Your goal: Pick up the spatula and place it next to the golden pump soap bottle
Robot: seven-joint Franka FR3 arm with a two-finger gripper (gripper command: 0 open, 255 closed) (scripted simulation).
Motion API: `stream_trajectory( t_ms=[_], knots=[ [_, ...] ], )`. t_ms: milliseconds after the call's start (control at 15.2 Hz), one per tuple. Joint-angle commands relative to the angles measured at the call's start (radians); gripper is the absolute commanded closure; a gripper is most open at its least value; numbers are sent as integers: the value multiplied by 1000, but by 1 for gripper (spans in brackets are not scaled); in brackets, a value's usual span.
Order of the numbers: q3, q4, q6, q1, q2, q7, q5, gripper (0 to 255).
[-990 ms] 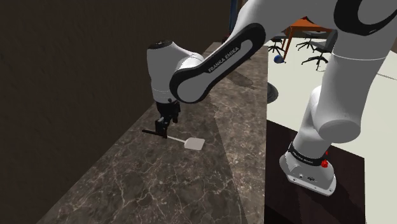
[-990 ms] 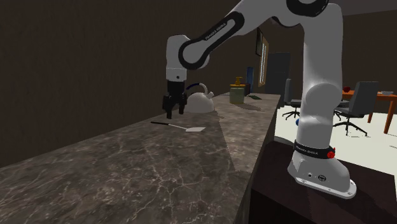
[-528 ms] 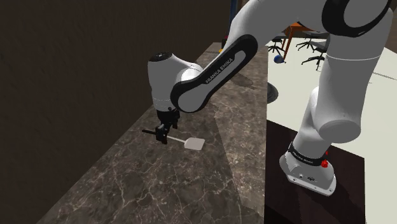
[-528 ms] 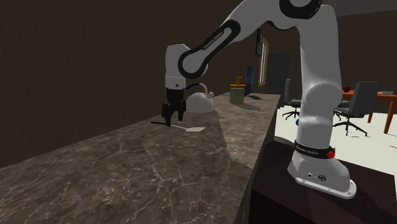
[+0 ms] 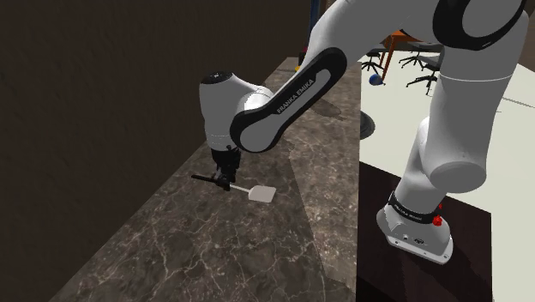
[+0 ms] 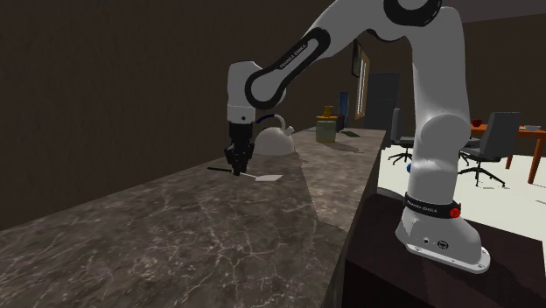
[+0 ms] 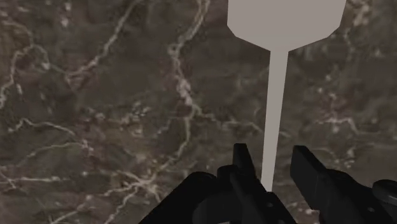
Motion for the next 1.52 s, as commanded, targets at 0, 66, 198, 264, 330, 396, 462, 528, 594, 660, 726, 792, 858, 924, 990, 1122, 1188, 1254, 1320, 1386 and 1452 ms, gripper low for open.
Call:
stream_trajectory(
  t_ms=[0, 66, 198, 264, 330, 396, 462, 528, 594, 660, 726, 792, 858, 924, 990, 1122, 1188, 1254, 1320, 1386, 1452],
  knots=[
    [0, 0, 0, 0, 0, 0, 0, 255],
    [0, 0, 0, 0, 0, 0, 0, 255],
    [0, 0, 0, 0, 0, 0, 0, 255],
    [0, 0, 0, 0, 0, 0, 0, 255],
    [0, 0, 0, 0, 0, 0, 0, 255],
    [0, 0, 0, 0, 0, 0, 0, 255],
    [0, 0, 0, 0, 0, 0, 0, 255],
    [1, 4, -12, -1, -8, -3, 5, 255],
    [2, 9, -24, -2, -16, -7, 9, 255],
    [3, 14, -36, -2, -24, -10, 13, 255],
    [4, 19, -49, -3, -32, -13, 17, 255],
    [5, 24, -61, -4, -39, -16, 21, 255],
    [5, 30, -73, -4, -47, -18, 25, 255],
    [6, 36, -86, -5, -54, -21, 29, 255],
    [6, 42, -98, -6, -61, -24, 33, 255],
    [7, 54, -123, -6, -74, -29, 39, 255],
    [7, 61, -136, -7, -80, -31, 43, 255],
    [8, 68, -148, -7, -87, -33, 46, 255],
    [8, 75, -161, -8, -93, -35, 49, 255],
    [8, 82, -174, -8, -98, -38, 51, 255],
    [8, 90, -186, -8, -104, -40, 54, 255]
  ],
)
